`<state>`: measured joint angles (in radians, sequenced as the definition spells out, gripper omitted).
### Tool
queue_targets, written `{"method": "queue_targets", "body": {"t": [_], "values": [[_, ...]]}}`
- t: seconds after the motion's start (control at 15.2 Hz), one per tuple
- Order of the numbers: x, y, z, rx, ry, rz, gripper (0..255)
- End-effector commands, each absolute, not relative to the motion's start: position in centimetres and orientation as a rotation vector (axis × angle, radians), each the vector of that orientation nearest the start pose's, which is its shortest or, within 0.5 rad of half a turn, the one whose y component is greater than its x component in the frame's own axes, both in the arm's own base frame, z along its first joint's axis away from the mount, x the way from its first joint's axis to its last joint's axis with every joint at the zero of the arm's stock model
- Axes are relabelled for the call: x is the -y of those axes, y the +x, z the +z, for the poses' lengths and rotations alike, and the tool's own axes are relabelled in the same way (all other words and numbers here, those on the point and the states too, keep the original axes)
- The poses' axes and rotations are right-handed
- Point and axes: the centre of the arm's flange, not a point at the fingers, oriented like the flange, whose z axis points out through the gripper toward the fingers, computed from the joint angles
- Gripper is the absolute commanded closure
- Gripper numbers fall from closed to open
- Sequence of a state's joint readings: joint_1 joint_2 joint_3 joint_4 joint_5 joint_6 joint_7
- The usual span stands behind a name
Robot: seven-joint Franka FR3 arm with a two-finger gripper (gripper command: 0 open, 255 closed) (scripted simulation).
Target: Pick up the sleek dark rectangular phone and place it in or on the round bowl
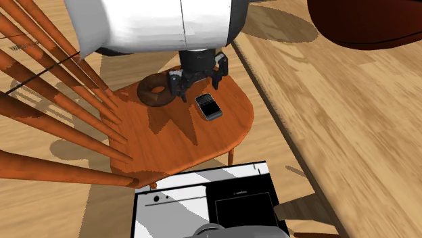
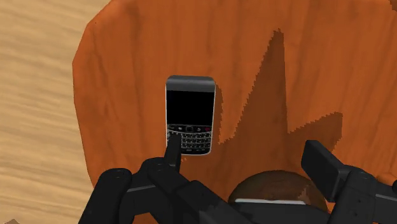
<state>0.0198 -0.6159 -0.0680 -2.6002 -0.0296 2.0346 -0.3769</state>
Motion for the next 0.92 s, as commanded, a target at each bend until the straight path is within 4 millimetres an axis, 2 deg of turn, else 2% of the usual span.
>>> {"method": "queue_targets", "body": {"t": [0.0,0.33,0.86], "values": [[2.7,37.3,43.1,0.619,-3.092,-0.078,0],[4.0,40.0,37.4,0.781,-3.091,-0.065,0],[4.3,40.3,33.1,0.789,-3.091,-0.065,0]]}}
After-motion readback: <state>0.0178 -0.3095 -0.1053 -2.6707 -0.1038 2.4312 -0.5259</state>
